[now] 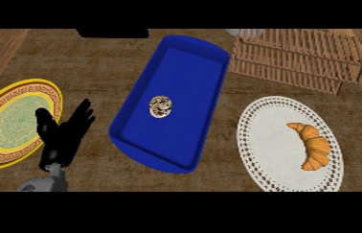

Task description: Pick the bell pepper from the placemat and place it in the tiered shelf

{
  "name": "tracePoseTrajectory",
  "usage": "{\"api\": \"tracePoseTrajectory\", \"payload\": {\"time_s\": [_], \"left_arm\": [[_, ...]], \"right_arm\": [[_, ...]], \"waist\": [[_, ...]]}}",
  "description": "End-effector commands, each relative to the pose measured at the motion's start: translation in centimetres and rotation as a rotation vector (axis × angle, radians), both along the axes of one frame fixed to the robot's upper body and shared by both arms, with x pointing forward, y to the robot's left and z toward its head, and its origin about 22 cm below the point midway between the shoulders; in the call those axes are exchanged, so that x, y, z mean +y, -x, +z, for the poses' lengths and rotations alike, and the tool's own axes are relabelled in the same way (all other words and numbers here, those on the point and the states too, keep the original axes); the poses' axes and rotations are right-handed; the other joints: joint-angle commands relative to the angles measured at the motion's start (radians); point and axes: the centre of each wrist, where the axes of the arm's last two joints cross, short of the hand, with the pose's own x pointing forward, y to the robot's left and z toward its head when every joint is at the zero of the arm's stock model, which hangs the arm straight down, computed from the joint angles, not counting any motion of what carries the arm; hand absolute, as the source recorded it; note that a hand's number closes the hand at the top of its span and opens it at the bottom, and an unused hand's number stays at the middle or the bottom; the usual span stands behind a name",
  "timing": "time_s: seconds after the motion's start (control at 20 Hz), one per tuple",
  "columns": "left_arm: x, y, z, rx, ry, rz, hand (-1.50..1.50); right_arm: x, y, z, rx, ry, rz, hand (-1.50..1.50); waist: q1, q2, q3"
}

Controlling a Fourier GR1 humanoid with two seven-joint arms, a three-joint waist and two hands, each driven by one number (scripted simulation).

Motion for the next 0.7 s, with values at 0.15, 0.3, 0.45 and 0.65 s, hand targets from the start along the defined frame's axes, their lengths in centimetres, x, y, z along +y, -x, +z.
{"api": "tracePoseTrajectory", "payload": {"time_s": [0.15, 0.3, 0.45, 0.65], "left_arm": [[0.1, -0.4, -0.2, 0.022, 0.020, 0.005, 0.00], [0.8, 0.4, -2.0, 0.039, -0.001, -0.002, 0.00], [1.0, -0.1, -0.9, 0.030, 0.007, 0.007, 0.00], [-0.6, 0.3, -0.8, 0.036, -0.002, 0.003, 0.00]], "right_arm": [[-2.0, -2.4, -1.0, -0.018, 0.012, -0.016, 1.50], [-1.2, -3.1, -2.5, -0.045, 0.010, 0.003, 1.50], [-3.4, -2.9, -2.4, -0.059, -0.007, 0.042, 1.50], [-2.6, -3.3, -1.6, -0.055, -0.014, 0.038, 1.50]], "waist": [[0.007, 0.006, -0.003], [0.004, 0.006, -0.003], [0.001, 0.004, -0.003], [0.003, 0.003, -0.003]]}}
